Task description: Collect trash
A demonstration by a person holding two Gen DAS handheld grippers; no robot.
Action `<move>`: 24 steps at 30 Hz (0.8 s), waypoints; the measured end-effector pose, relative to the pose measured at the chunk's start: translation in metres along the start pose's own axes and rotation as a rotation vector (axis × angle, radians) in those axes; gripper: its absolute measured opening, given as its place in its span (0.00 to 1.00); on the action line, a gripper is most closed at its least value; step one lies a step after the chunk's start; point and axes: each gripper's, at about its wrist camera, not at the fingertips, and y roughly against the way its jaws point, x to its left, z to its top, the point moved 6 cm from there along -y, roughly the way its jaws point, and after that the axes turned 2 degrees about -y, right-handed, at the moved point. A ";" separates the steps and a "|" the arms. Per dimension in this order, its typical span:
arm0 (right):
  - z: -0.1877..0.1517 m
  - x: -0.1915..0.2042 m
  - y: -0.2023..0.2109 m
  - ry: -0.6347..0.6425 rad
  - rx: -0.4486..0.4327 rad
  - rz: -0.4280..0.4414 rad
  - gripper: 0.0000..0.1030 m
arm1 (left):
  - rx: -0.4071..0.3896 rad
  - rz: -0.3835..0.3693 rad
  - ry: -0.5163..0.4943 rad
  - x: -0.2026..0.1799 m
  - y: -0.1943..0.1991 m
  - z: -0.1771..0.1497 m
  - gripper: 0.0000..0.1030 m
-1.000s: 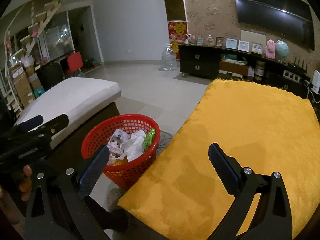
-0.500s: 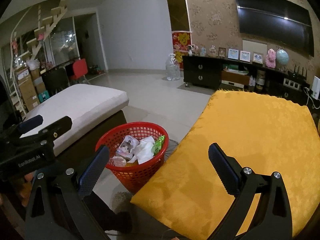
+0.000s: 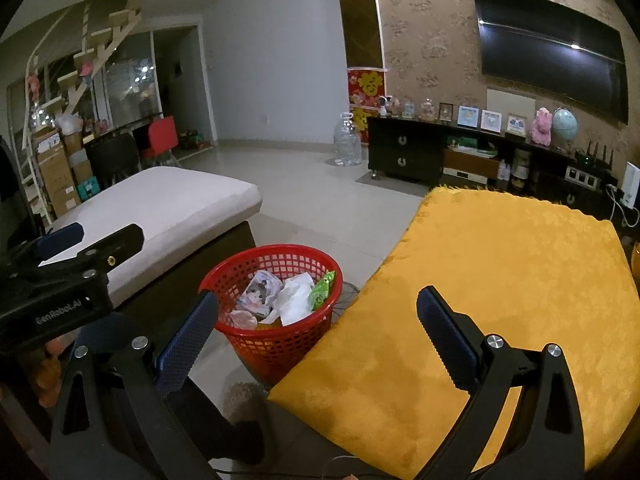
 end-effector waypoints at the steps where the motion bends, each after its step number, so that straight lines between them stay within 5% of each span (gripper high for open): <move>1: 0.000 -0.001 0.000 -0.004 0.001 -0.001 0.94 | 0.001 0.002 0.001 0.000 0.000 0.000 0.92; 24: -0.001 -0.003 0.000 -0.010 0.001 -0.008 0.94 | 0.013 0.005 0.000 0.000 -0.001 -0.006 0.92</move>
